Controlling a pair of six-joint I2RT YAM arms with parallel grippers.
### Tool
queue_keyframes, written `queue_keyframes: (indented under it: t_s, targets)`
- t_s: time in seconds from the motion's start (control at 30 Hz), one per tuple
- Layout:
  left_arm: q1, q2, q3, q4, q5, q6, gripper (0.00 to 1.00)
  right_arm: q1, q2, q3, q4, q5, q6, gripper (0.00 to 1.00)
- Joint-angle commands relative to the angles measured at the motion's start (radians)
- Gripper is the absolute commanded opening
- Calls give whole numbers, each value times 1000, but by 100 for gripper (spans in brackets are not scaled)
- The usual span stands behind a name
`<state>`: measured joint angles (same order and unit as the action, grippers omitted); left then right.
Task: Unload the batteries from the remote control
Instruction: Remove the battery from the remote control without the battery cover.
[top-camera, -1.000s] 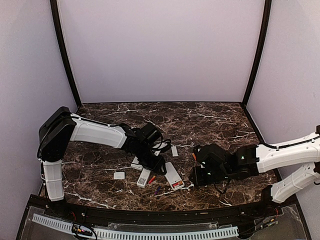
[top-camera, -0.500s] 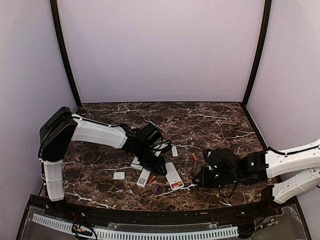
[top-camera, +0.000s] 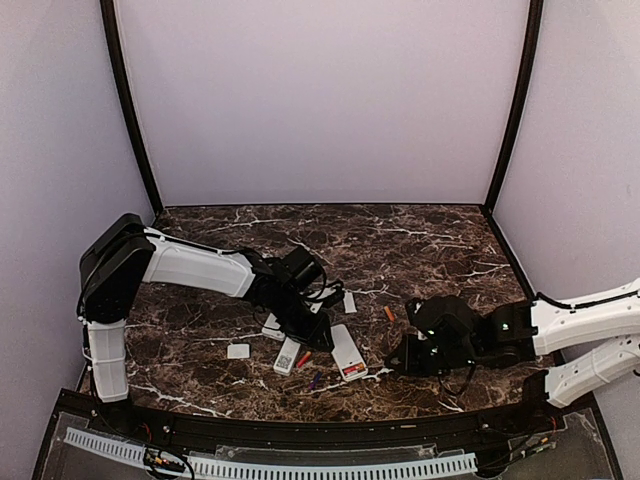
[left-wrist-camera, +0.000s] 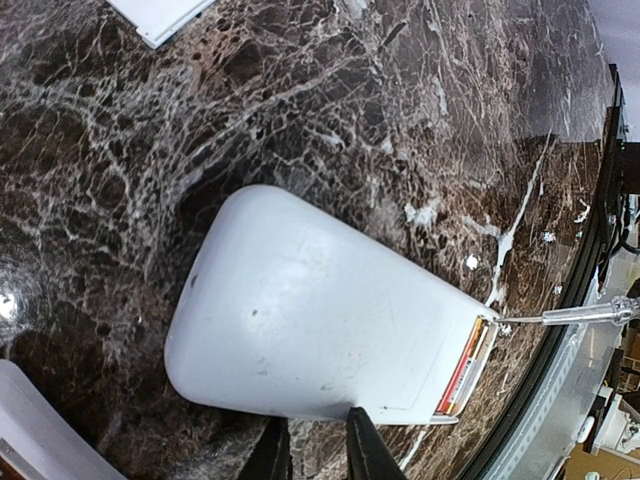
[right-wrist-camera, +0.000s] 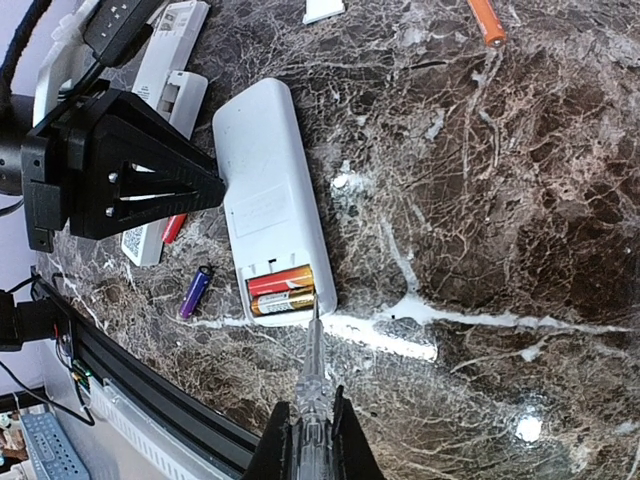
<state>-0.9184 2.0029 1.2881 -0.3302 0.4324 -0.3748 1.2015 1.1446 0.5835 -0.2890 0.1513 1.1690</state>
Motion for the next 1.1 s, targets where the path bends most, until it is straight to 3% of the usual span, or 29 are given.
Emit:
queue_keyframes:
  t_s: [0.0, 0.6, 0.8, 1.07]
  targets:
    - [-7, 49, -17, -5, -50, 3, 20, -7, 36, 47, -60, 32, -62, 0]
    - [-8, 50, -10, -11, -47, 8, 18, -7, 146, 123, -129, 85, -108, 0]
    - [-8, 50, -11, -9, -43, 8, 18, -5, 169, 103, -86, 92, -111, 0]
    - [-8, 51, -10, -9, -37, 8, 17, -2, 123, -5, 33, 120, 21, 0]
